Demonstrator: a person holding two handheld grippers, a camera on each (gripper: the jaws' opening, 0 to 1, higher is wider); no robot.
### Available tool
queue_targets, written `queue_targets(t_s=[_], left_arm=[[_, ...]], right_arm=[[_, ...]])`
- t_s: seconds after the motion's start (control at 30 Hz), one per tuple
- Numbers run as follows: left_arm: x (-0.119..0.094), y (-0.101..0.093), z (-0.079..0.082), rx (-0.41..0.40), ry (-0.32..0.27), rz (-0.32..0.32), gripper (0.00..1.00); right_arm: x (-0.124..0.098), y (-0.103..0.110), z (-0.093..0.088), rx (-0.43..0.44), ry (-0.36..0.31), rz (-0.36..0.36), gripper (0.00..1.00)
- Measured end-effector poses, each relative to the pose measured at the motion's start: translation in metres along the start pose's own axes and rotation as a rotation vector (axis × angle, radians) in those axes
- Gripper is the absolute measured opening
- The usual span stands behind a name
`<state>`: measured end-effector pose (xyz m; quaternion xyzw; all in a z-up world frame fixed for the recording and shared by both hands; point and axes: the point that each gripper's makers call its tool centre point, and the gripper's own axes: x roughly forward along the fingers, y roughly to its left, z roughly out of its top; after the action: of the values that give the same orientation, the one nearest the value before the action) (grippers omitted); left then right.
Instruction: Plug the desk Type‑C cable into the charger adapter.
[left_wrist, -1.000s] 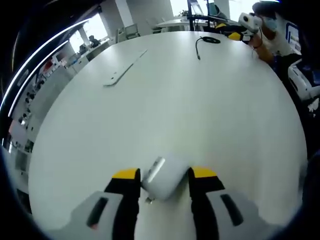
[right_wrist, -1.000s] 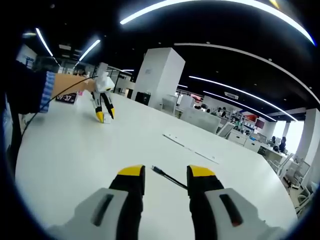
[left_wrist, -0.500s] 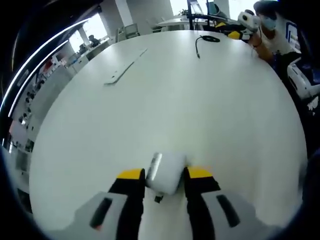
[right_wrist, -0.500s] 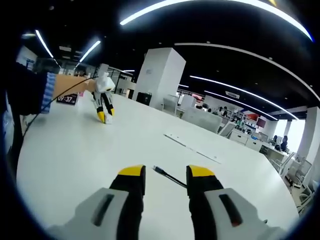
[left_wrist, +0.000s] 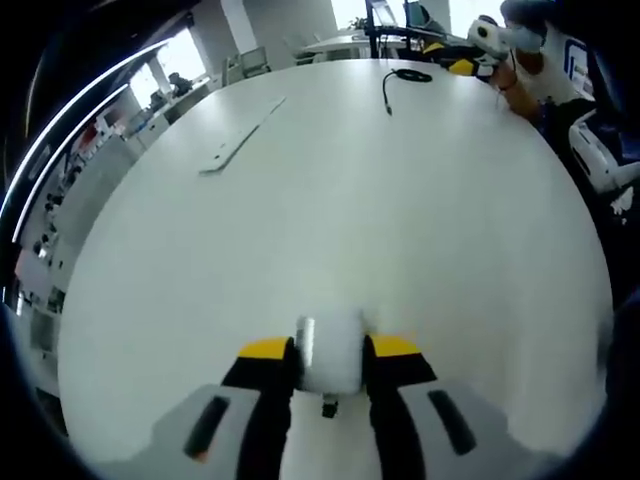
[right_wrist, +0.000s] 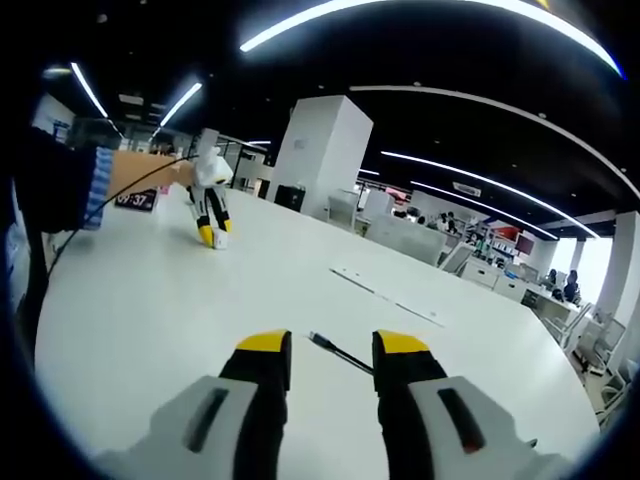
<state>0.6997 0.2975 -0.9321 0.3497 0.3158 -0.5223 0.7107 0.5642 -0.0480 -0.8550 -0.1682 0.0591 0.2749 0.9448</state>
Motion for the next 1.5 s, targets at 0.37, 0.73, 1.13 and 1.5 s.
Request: queue_targets(t_s=[0.37, 0.73, 1.13, 1.5], left_arm=[[0.007, -0.014, 0.017, 0.010, -0.043, -0.017, 0.27], [0.012, -0.037, 0.032, 0.049, -0.064, -0.048, 0.27], [0.015, -0.074, 0.049, 0.084, -0.108, -0.087, 0.27], [0.013, -0.113, 0.060, 0.128, -0.146, -0.135, 0.27]], right_arm=[[0.002, -0.001, -0.006, 0.007, 0.018, 0.004, 0.32], [0.004, 0.001, -0.009, 0.010, 0.031, 0.008, 0.32], [0.003, 0.000, -0.009, 0.011, 0.030, 0.004, 0.32], [0.005, 0.001, -0.012, 0.007, 0.043, 0.008, 0.32]])
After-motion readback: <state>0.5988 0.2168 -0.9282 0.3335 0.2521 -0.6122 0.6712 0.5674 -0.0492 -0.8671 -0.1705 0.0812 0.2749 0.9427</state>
